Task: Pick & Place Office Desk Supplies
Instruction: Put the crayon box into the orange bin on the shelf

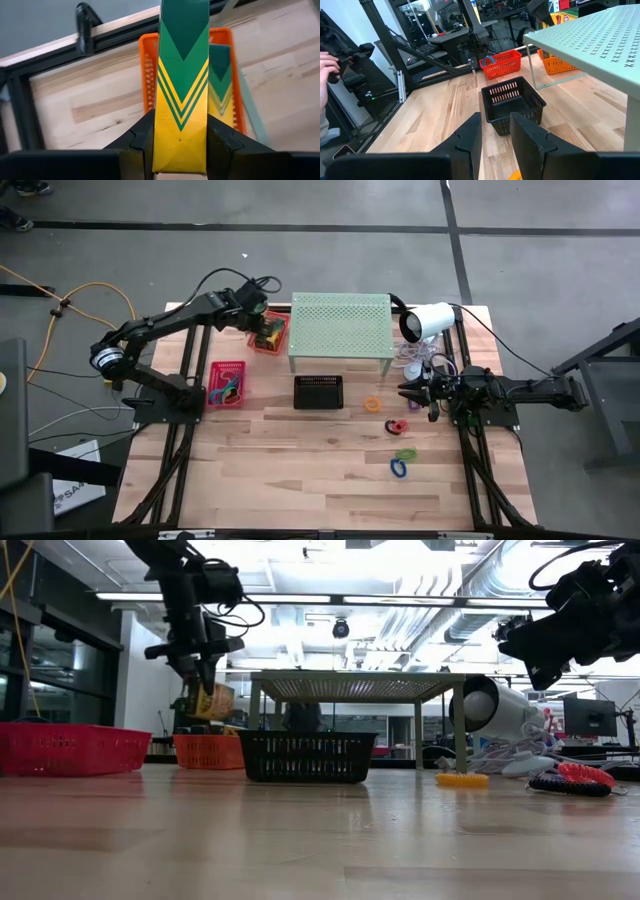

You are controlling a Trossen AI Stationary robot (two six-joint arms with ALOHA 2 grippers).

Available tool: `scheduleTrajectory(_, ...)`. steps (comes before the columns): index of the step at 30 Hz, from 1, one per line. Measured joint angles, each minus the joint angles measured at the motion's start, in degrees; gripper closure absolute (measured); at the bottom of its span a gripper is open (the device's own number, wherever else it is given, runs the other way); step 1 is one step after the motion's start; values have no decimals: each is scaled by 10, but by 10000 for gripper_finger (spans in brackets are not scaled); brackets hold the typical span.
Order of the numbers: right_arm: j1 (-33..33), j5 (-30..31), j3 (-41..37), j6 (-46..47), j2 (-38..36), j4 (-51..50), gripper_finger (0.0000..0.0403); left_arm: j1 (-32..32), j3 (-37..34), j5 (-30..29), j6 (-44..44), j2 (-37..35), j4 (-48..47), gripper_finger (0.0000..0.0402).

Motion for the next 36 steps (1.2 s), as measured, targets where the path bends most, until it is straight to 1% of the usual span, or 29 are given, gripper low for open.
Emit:
scheduleTrajectory(4, 0, 0, 0, 0, 0, 0, 313, 0, 0, -17, -12, 0, -13, 293)
scheduleTrajectory(10, 0, 0, 0, 0, 0, 0, 313, 10, 0, -18, -25, 8, -31, 293)
scheduleTrajectory(12, 0, 0, 0, 0, 0, 0, 313, 16, 0, -14, -30, 19, -42, 293)
scheduleTrajectory(17, 0, 0, 0, 0, 0, 0, 313, 17, 0, -2, -31, 45, -33, 293)
scheduleTrajectory(28, 0, 0, 0, 0, 0, 0, 313, 14, 0, 41, -20, 52, 1, 293)
scheduleTrajectory(36, 0, 0, 0, 0, 0, 0, 313, 14, 0, 41, -20, 80, 7, 293)
